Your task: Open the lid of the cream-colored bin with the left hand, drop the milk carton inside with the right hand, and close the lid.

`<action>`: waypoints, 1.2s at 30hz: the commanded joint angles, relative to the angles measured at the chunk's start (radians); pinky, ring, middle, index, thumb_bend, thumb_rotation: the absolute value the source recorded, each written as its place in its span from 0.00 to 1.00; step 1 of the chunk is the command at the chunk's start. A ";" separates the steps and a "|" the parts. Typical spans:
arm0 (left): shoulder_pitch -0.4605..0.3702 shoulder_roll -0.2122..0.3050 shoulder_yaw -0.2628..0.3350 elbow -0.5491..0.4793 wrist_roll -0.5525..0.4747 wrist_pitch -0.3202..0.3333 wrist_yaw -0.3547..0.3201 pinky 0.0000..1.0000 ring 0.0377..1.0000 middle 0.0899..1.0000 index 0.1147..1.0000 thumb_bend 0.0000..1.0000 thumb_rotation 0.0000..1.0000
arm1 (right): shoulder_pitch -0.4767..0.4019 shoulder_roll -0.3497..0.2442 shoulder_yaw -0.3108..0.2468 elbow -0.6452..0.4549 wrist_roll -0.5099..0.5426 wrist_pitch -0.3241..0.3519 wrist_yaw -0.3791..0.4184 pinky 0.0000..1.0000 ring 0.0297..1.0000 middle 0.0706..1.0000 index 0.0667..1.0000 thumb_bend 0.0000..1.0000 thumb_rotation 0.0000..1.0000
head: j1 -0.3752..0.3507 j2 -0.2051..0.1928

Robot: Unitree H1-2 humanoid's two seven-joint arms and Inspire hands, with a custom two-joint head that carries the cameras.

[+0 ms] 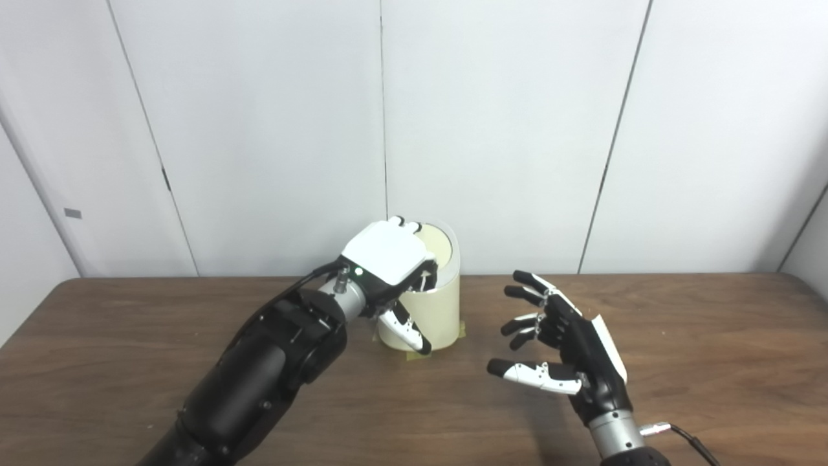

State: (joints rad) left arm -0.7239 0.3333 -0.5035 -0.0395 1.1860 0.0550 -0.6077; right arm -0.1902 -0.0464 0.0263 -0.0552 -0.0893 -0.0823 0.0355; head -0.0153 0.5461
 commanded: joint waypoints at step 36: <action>0.649 -0.184 0.553 -0.115 -1.094 -0.120 0.535 0.56 0.61 0.67 0.73 0.73 0.23 | -0.020 -0.043 -0.029 -0.026 0.043 -0.028 0.012 0.42 0.55 0.77 0.80 0.68 0.16 | 0.015 0.004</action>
State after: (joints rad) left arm -0.0390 0.1420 0.0479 -0.1390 0.1119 -0.0335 -0.0757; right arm -0.1861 -0.0857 0.0037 -0.0551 -0.0624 -0.0811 0.0439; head -0.0015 0.5492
